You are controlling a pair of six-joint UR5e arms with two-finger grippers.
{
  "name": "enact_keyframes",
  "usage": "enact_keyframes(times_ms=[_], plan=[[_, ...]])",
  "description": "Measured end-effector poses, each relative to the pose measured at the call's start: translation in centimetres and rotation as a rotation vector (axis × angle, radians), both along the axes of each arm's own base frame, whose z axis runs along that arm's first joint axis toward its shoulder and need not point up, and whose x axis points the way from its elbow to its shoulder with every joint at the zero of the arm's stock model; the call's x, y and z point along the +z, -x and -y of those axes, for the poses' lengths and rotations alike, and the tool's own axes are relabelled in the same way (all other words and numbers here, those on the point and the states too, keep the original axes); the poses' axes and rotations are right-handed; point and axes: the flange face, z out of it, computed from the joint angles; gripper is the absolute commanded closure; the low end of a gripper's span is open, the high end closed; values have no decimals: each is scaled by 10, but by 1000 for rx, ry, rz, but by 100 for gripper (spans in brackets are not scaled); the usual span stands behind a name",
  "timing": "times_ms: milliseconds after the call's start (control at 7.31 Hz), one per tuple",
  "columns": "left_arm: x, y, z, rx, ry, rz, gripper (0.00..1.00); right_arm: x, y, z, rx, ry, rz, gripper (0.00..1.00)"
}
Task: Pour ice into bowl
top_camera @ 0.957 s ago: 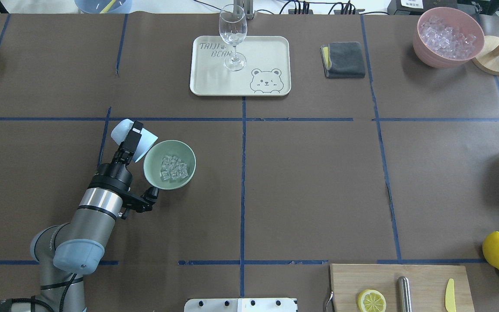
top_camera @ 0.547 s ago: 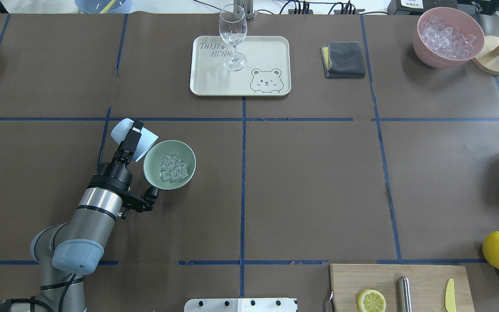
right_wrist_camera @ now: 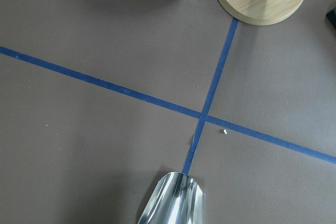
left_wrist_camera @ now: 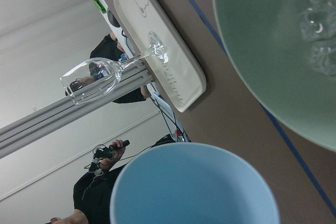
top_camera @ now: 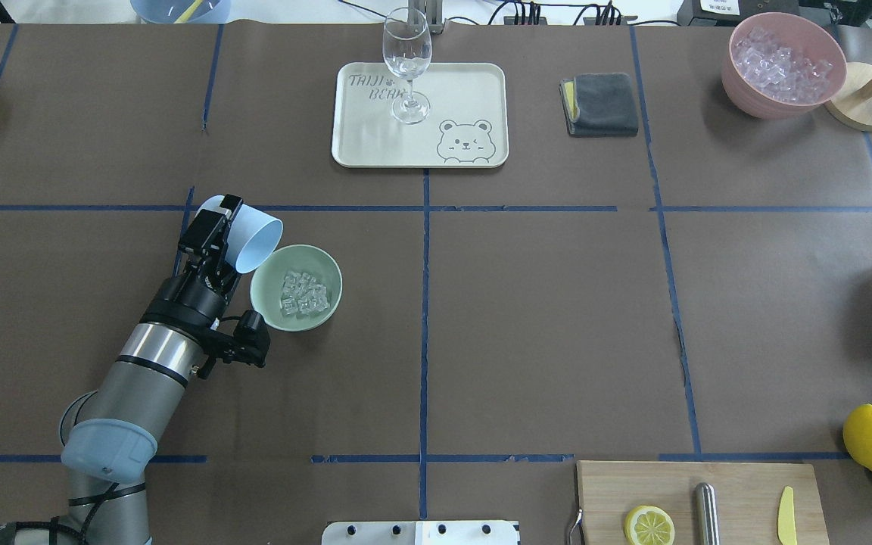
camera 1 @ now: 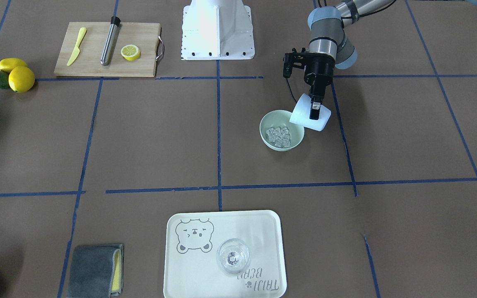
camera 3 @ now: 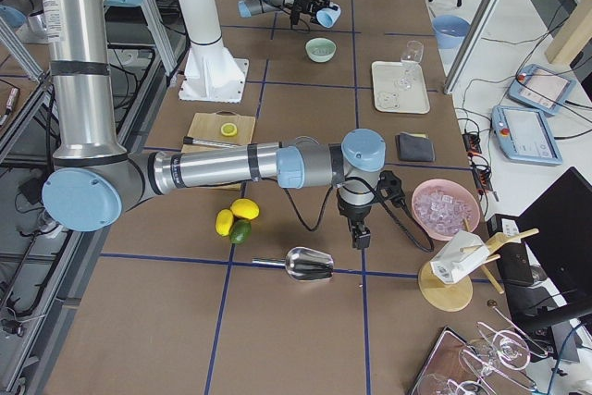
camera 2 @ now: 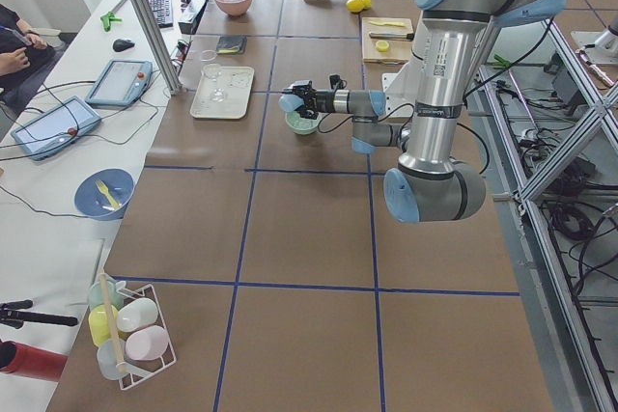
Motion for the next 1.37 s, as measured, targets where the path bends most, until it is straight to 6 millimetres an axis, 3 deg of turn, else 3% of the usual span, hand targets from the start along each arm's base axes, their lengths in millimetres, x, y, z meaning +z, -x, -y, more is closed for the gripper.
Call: enact_keyframes(times_ms=[684, 957, 1367], plan=[[-1, -3, -6, 185, 415, -1047, 100, 0, 0, 0, 0, 0, 0, 0], [36, 14, -6, 170, 576, -1306, 100, 0, -1, 0, 1, -1, 0, 0], [122, 92, 6, 17, 638, -1362, 100, -1, -1, -1, 1, -2, 0, 0]])
